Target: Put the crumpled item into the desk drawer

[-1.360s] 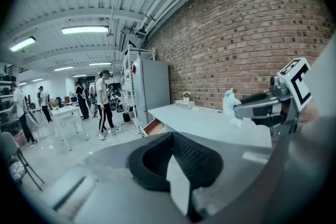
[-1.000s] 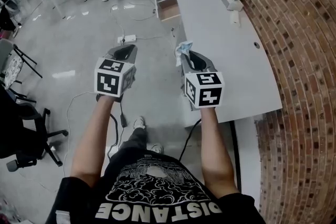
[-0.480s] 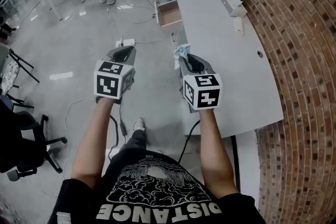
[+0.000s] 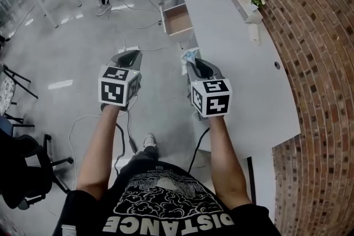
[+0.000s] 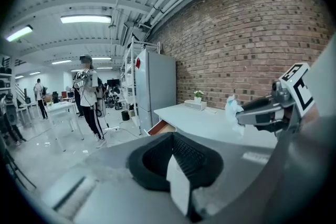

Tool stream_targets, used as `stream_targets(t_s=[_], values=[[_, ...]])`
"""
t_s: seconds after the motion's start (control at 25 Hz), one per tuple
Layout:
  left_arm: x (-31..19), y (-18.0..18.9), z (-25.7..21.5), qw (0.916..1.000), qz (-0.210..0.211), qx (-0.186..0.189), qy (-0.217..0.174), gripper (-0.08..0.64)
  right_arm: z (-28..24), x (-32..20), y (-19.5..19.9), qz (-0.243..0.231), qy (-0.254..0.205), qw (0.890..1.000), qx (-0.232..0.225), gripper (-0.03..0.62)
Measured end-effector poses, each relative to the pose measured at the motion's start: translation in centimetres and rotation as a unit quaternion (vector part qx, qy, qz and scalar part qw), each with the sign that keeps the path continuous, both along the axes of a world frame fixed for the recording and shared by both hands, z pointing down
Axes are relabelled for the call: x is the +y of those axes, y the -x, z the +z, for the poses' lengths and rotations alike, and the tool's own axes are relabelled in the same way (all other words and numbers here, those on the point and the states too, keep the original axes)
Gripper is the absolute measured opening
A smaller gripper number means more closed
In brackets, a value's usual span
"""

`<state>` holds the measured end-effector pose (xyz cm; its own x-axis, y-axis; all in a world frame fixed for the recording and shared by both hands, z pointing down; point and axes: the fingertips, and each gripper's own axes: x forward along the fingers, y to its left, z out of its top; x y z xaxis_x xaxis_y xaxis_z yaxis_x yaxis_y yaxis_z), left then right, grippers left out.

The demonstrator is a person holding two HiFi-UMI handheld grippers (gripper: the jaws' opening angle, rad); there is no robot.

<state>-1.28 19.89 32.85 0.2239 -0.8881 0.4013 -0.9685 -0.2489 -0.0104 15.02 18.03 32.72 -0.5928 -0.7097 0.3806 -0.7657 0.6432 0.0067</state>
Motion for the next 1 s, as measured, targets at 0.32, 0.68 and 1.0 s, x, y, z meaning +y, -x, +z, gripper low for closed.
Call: stream_targets(t_s=[0.32, 0.68, 1.0], values=[[-4.1, 2.9, 0.9, 0.9998, 0.015, 0.011, 0.01, 0.0, 0.6, -3.6, 2.7, 0.015, 0.01, 1.0, 0.014, 0.063], [-7.0, 5.8, 1.2, 0.9993, 0.03, 0.015, 0.015, 0.0, 0.7, -6.1, 5.6, 0.026, 0.014, 0.999, 0.023, 0.063], [-8.9, 7.8, 1.3, 0.9992, 0.036, 0.016, 0.012, 0.0, 1.0, -7.6, 7.3, 0.032, 0.014, 0.999, 0.027, 0.063]])
